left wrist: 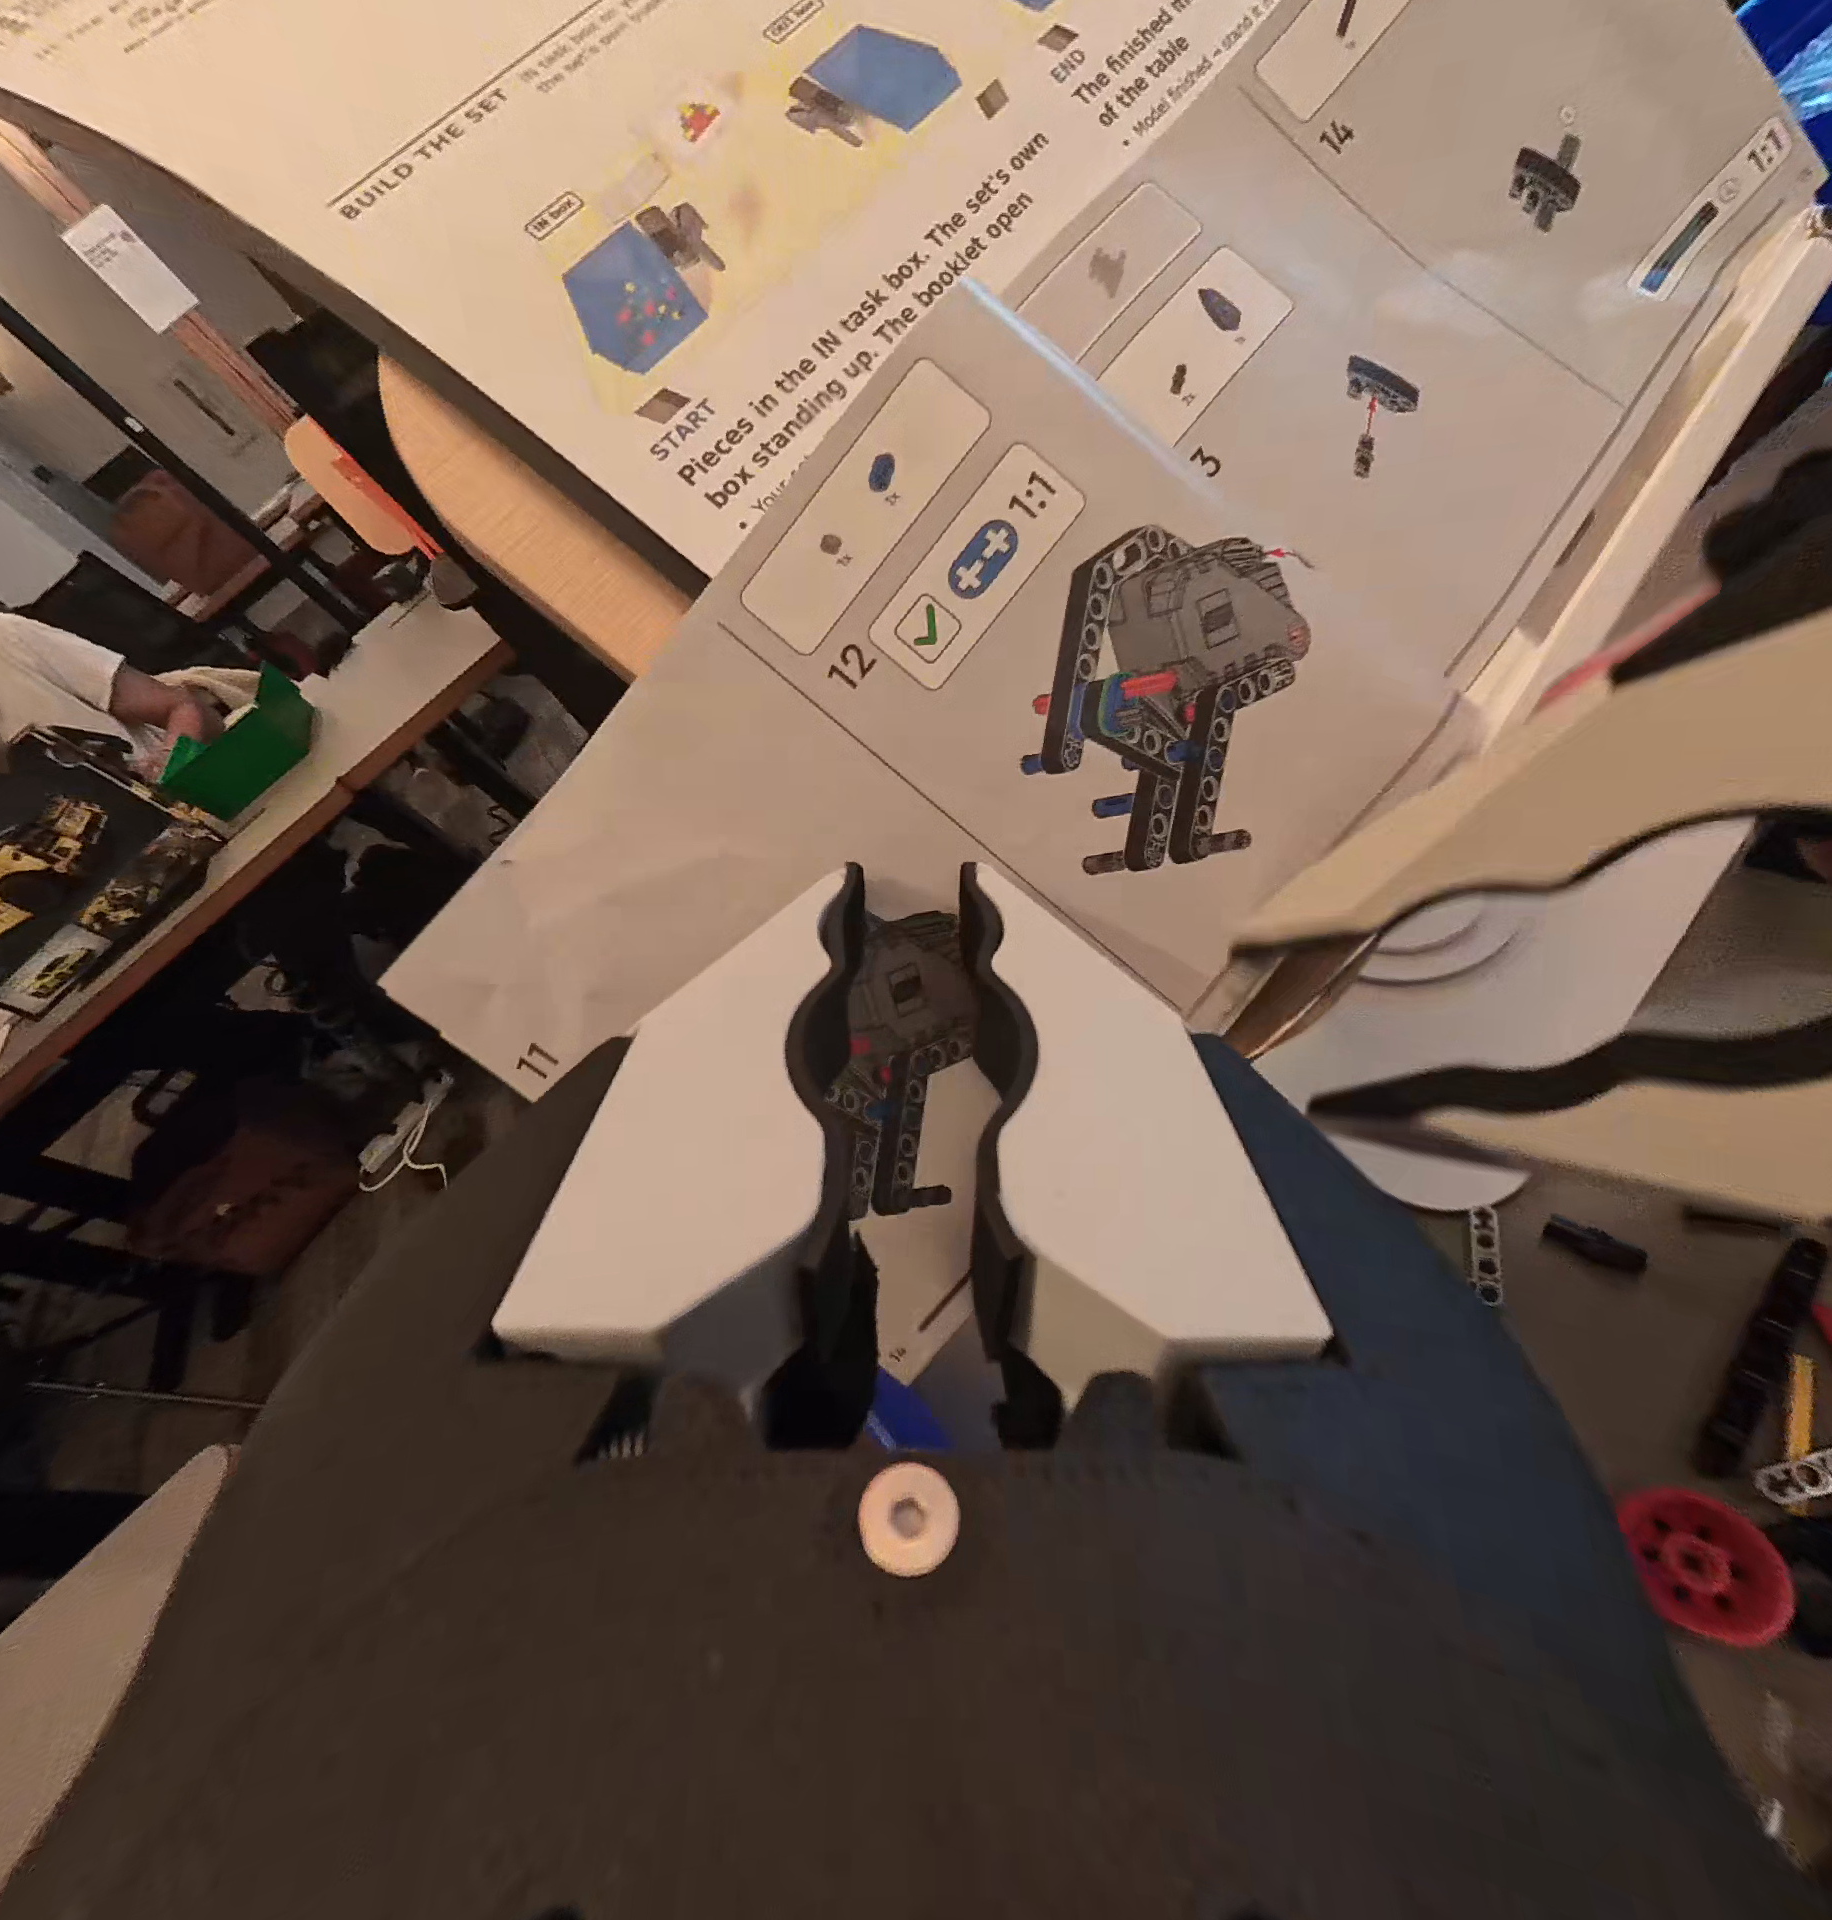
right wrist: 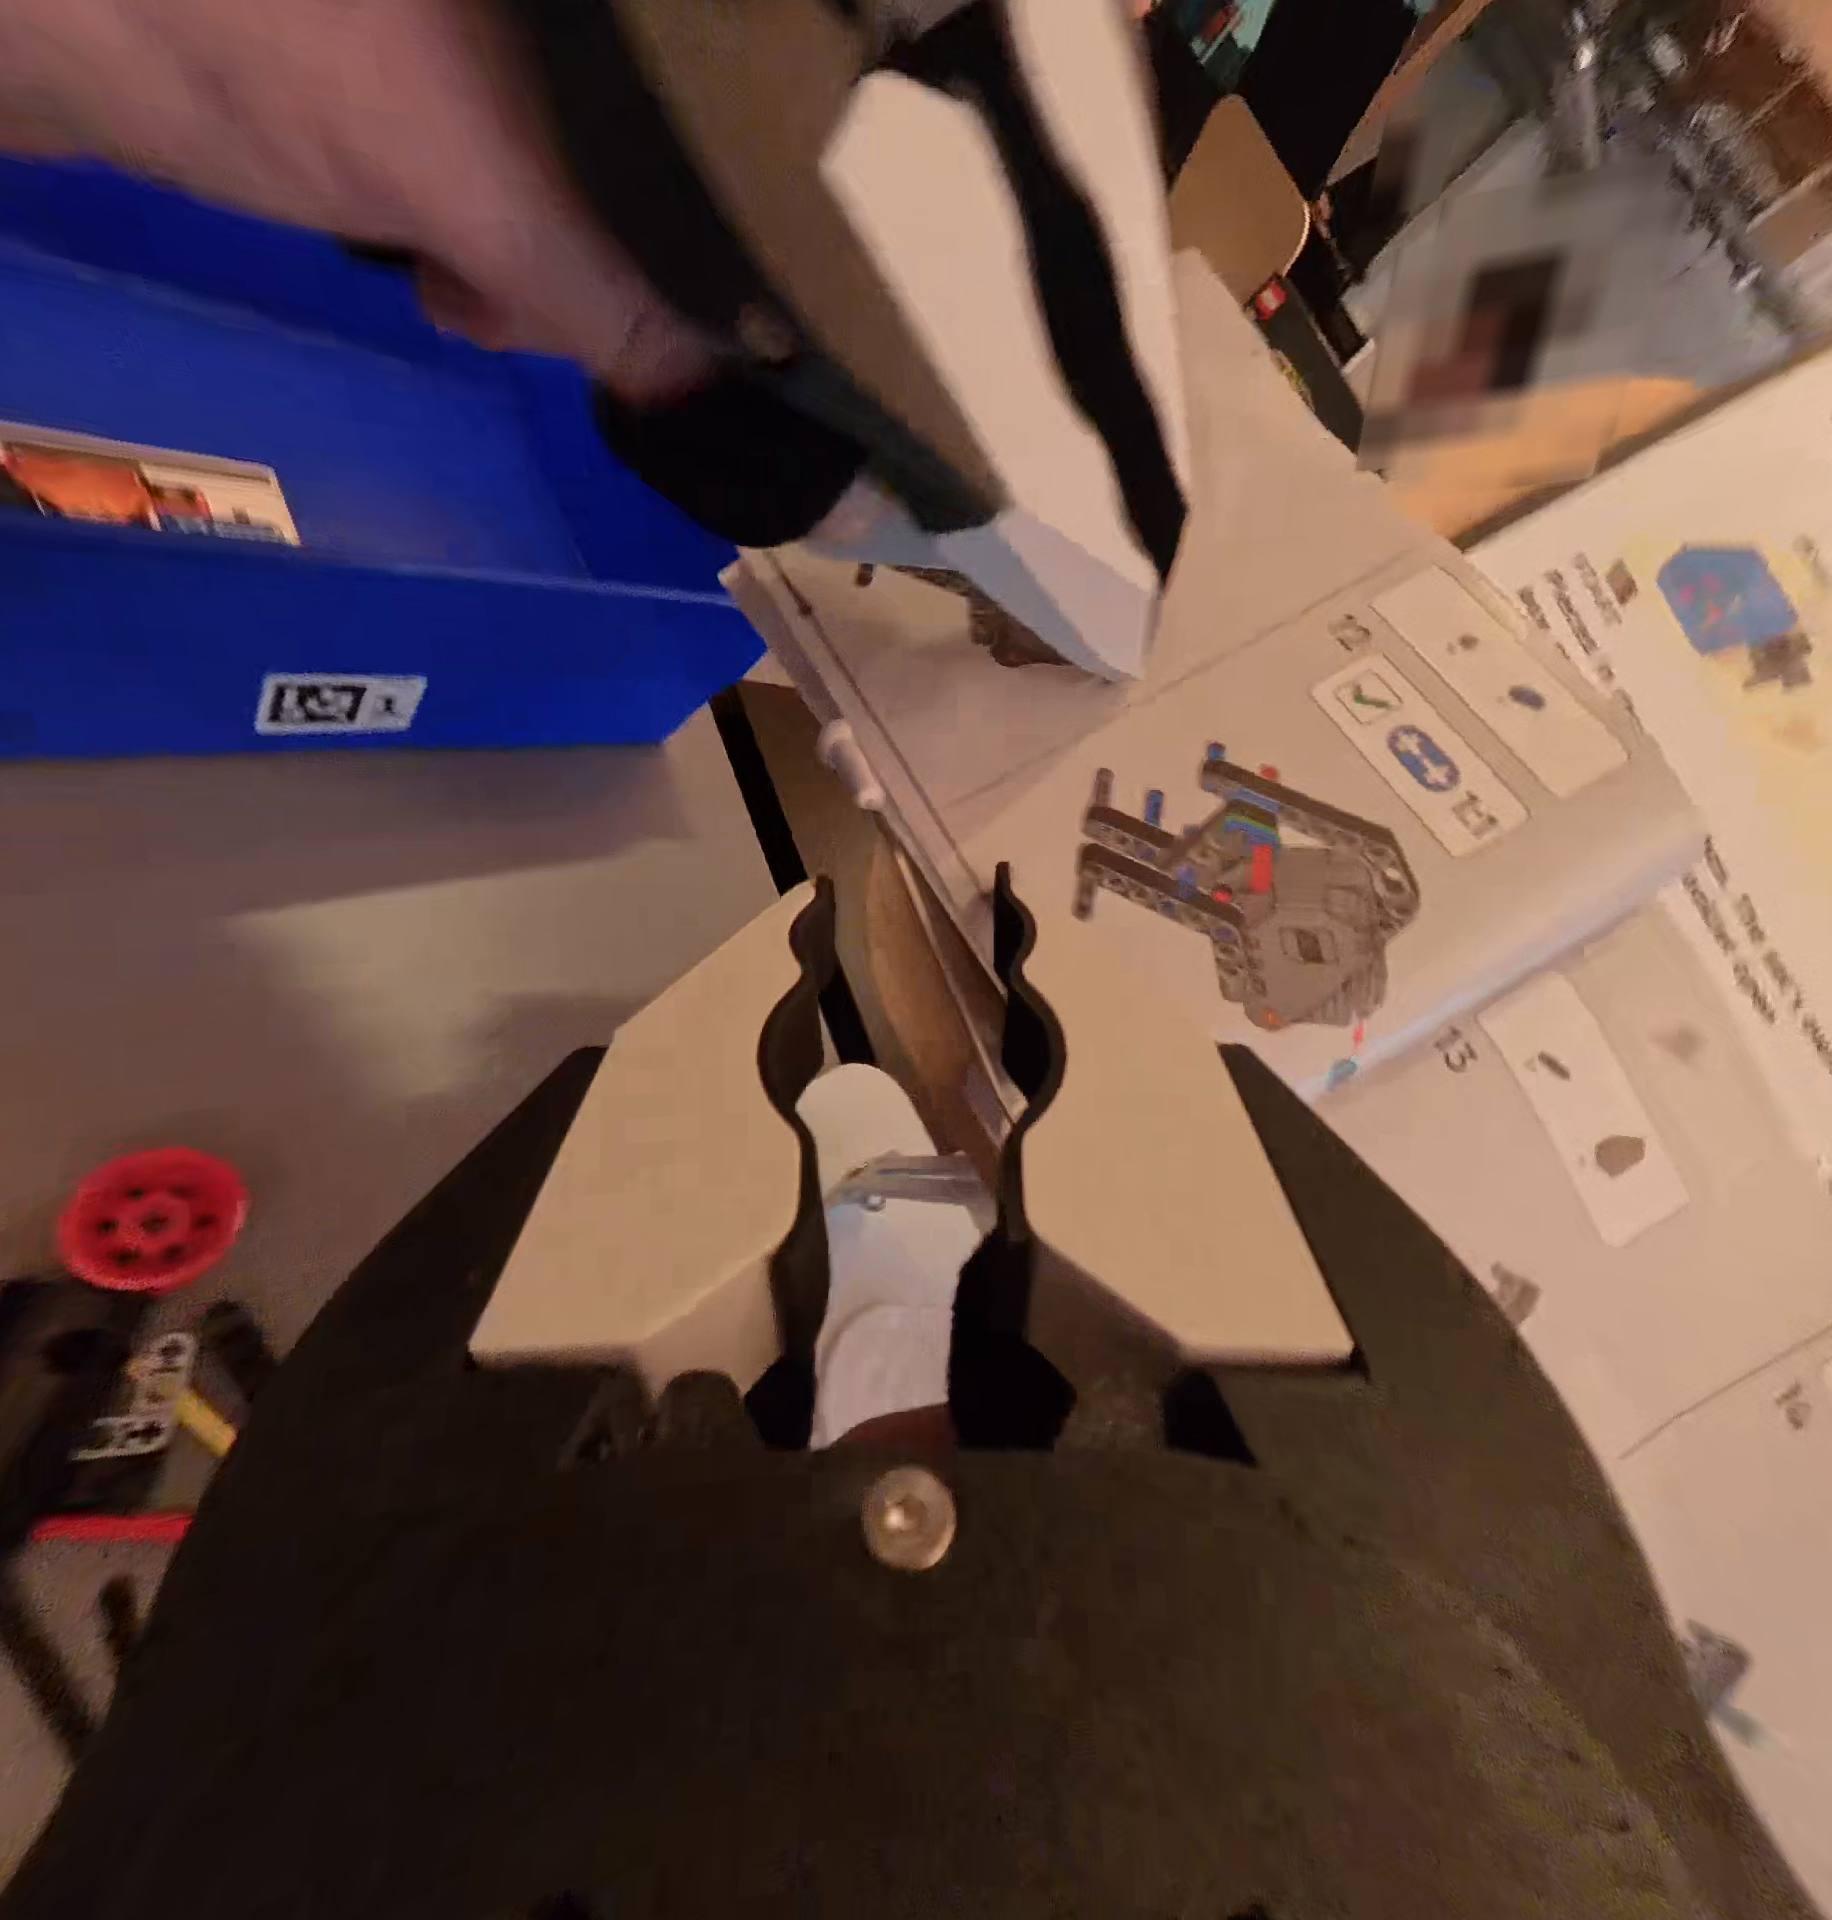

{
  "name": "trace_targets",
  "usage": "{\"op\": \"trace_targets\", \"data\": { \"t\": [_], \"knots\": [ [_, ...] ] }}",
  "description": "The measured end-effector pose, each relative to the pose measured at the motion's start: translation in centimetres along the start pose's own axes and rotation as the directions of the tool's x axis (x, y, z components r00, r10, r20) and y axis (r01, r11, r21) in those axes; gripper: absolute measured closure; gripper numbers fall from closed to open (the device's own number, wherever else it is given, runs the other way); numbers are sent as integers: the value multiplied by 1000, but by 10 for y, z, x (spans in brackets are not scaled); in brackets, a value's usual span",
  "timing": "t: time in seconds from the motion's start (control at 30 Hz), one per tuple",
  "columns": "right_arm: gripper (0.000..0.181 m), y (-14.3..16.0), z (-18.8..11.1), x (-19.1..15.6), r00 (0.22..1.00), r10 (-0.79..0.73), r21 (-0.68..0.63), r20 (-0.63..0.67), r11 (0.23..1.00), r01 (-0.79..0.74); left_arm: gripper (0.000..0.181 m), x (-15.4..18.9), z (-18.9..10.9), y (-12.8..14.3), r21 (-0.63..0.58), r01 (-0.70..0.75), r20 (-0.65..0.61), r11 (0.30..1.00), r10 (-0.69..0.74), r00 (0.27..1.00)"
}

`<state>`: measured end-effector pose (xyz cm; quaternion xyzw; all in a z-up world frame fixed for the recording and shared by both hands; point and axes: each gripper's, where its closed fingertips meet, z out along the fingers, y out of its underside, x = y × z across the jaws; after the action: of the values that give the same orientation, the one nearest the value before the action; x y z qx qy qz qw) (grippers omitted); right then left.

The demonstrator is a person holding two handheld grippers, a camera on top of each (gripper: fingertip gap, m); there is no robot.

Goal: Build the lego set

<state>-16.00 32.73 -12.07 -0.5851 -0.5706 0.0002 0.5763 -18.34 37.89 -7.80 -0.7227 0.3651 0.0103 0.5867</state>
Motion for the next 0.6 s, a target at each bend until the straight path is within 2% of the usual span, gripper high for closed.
{"op": "trace_targets", "data": {
  "t": [0.1,0.2,0.33,0.43,0.47,0.6],
  "knots": [
    [154,-3,10,-8,999,-46,3,-6,999,46,165,0,0,1,-16,-25,6,1000,25,1000],
    [178,-5,12,0,998,-53,0,-45,999,53,165,-1,0,2,-18,-32,-3,999,32,999],
    [178,-5,13,0,990,-126,-4,-62,992,126,165,-1,0,2,-12,-34,-10,999,34,999],
    [170,-6,15,-5,985,-167,-3,-43,986,167,165,-1,0,2,-4,-25,-16,1000,25,1000],
    [176,-5,16,-7,984,-176,-3,-33,984,176,165,-1,0,2,-3,-27,-16,1000,27,1000],
    [179,-4,16,-8,982,-189,-6,-14,982,189,165,0,0,2,-1,-27,-20,1000,27,999]
  ]
}}
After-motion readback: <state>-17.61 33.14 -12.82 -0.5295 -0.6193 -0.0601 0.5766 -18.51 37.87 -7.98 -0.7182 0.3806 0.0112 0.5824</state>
